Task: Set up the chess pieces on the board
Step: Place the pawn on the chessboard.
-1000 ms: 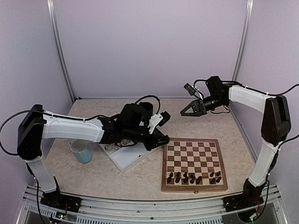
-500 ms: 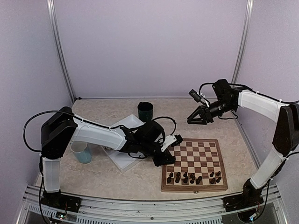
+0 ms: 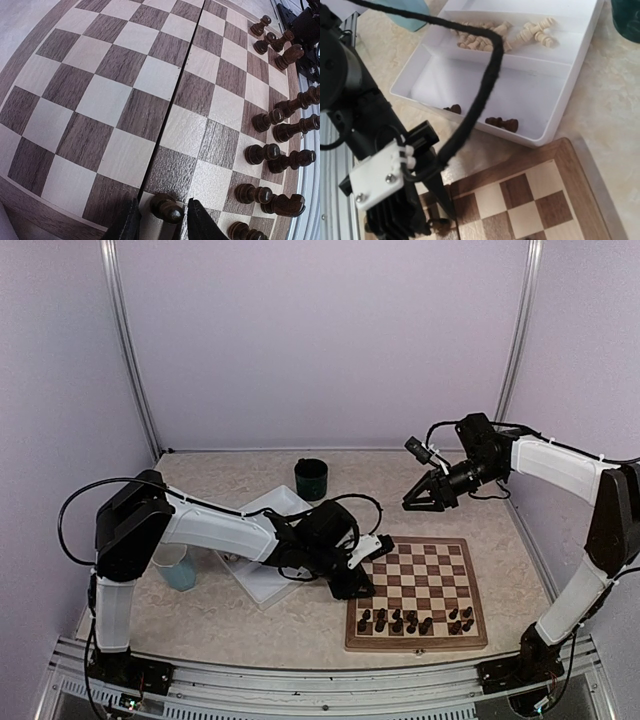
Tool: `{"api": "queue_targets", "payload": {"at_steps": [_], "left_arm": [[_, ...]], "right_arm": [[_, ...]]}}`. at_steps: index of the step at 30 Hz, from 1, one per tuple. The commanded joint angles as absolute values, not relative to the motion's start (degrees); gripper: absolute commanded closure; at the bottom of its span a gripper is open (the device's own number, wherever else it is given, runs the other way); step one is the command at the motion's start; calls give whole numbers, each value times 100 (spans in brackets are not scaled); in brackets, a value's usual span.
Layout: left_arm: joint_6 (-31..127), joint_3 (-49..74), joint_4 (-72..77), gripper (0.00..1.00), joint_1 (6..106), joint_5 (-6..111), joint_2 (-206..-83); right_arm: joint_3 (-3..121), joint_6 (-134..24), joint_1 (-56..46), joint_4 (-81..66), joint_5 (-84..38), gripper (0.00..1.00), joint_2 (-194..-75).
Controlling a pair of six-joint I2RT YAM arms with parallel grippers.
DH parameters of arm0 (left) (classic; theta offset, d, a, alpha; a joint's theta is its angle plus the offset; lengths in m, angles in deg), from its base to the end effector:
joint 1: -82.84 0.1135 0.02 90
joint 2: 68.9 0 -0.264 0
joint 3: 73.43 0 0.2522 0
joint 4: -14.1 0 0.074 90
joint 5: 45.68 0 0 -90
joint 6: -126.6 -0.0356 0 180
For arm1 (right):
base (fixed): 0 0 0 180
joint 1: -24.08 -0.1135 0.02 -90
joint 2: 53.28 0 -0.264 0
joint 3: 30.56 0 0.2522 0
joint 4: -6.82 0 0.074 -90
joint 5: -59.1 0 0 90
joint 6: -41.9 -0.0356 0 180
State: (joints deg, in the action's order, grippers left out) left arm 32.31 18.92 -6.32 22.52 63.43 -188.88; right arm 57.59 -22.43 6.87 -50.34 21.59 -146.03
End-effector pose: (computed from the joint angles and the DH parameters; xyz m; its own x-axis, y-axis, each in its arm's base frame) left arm 0.2114 -0.3944 0.1452 -0.2977 0.6651 -0.6848 0.9542 0.2286 -0.1928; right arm 0.3062 0.1244 0.2727 -0.5251 -0.4388 -0.7292 -0.8501 0.3112 0.4249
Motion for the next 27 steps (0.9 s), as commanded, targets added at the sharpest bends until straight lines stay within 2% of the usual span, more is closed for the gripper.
{"api": "queue_targets", "payload": {"at_steps": [1, 13, 17, 23, 27], "left_arm": [[3094, 1992, -927, 65, 2234, 6174, -18941], [2807, 1953, -1280, 56, 2478, 5934, -17508], [2876, 1870, -1340, 56, 2962, 5780, -16893], [3456, 1571, -593, 53, 3758, 4715, -16084], [3446, 1016, -68, 52, 3884, 4189, -15722]], "right_arm": [[5688, -2166, 712, -5001, 2105, 63, -14409], [5441, -1777, 559, -4866, 1737, 64, -14480], [5344, -1540, 9, -4731, 1189, 64, -14580], [5353, -1133, -976, -4651, 209, 63, -14901], [5443, -1042, -1439, -4634, -136, 63, -15085]]}}
